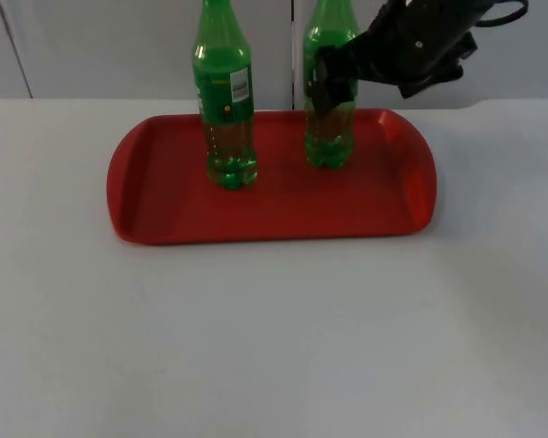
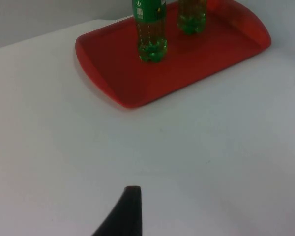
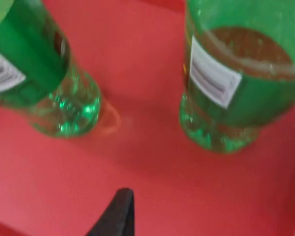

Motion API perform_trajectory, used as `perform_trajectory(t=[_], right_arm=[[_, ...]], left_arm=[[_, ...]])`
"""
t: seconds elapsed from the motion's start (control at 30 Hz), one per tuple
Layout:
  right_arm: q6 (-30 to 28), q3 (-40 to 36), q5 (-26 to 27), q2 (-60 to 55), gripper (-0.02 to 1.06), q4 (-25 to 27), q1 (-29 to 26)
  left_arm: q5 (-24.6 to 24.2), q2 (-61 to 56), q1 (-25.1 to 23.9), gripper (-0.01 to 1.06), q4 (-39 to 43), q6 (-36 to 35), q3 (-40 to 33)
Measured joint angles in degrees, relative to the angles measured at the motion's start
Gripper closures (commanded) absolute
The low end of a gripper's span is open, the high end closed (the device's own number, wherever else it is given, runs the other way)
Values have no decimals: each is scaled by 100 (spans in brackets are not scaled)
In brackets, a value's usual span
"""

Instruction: Place the bottle upright on the tray.

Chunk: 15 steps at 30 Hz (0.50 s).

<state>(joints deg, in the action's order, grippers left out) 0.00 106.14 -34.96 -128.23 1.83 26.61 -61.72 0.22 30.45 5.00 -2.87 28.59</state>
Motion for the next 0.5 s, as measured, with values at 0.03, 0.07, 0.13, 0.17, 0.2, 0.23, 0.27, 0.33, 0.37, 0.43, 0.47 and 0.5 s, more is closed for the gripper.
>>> perform_trajectory(t=[0.03,0.07,0.13,0.17,0.2,0.23,0.27,0.33,0.37,0.43,0.47,0.5], right_arm=[[0,0,-165,64,-1,0,0],[0,0,-342,121,-1,0,0],[0,0,-482,181,-1,0,0],[0,0,-651,244,-1,0,0],[0,0,-818,310,-1,0,0],[0,0,-979,376,-1,0,0],[0,0,-1108,432,-1,0,0],[0,0,-1253,503,-1,0,0],[0,0,-1393,565,-1,0,14],[0,0,-1640,677,-1,-10,41],[0,0,-1752,737,-1,-10,73],[0,0,-1845,791,-1,-10,114]], left_arm=[[0,0,0,0,0,0,0],[0,0,0,0,0,0,0],[0,0,0,0,0,0,0],[0,0,0,0,0,0,0],[0,0,0,0,0,0,0],[0,0,0,0,0,0,0],[0,0,0,0,0,0,0],[0,0,0,0,0,0,0],[0,0,0,0,0,0,0],[0,0,0,0,0,0,0],[0,0,0,0,0,0,0],[0,0,0,0,0,0,0]])
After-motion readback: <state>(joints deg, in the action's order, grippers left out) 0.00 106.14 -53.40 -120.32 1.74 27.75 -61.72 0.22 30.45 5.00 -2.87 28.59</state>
